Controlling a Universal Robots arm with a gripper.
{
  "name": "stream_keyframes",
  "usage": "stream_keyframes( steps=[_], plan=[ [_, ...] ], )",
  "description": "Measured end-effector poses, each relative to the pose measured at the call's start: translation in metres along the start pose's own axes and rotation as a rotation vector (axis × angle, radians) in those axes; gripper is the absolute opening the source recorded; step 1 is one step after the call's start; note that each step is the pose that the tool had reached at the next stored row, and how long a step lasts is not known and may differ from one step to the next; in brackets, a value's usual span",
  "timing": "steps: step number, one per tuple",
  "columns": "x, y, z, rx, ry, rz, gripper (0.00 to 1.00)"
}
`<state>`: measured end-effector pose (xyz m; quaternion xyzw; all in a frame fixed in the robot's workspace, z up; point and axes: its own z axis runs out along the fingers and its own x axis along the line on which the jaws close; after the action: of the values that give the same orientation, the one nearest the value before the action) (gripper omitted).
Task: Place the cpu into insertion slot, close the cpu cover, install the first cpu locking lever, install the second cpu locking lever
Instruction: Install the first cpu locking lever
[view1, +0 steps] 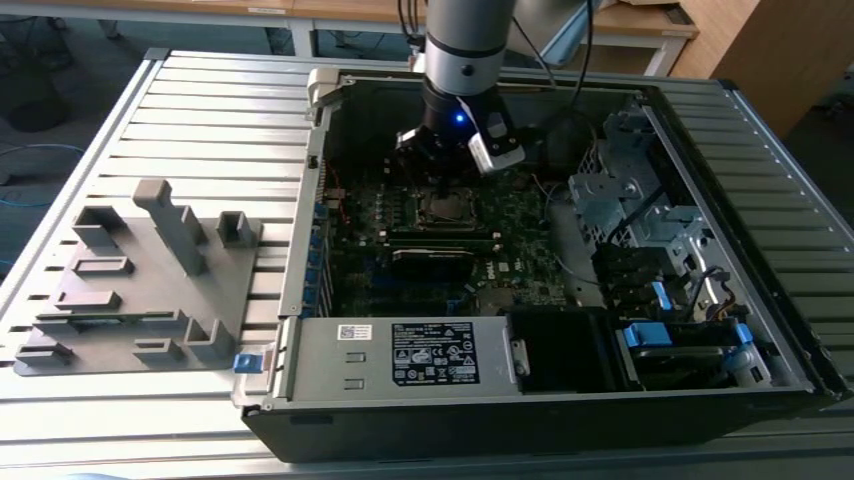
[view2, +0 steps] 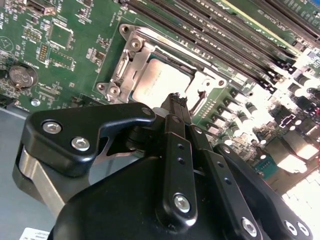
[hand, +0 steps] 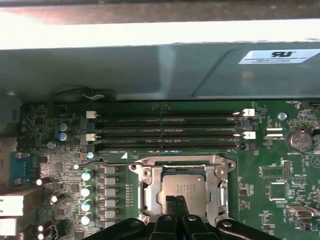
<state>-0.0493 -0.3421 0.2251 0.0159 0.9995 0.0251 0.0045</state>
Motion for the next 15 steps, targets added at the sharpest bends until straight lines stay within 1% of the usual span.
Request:
stream_keyframes(
  steps=[10,13,15],
  plan=[
    [0.0131,-0.0004,-0.0001,0.0,0.0,0.0,0.11],
    [0.0157,-0.0004,-0.0001,0.0002,0.0001,0.0,0.11],
    [0.016,-0.0005,-0.0002,0.0002,0.0001,0.0,0.11]
  ],
)
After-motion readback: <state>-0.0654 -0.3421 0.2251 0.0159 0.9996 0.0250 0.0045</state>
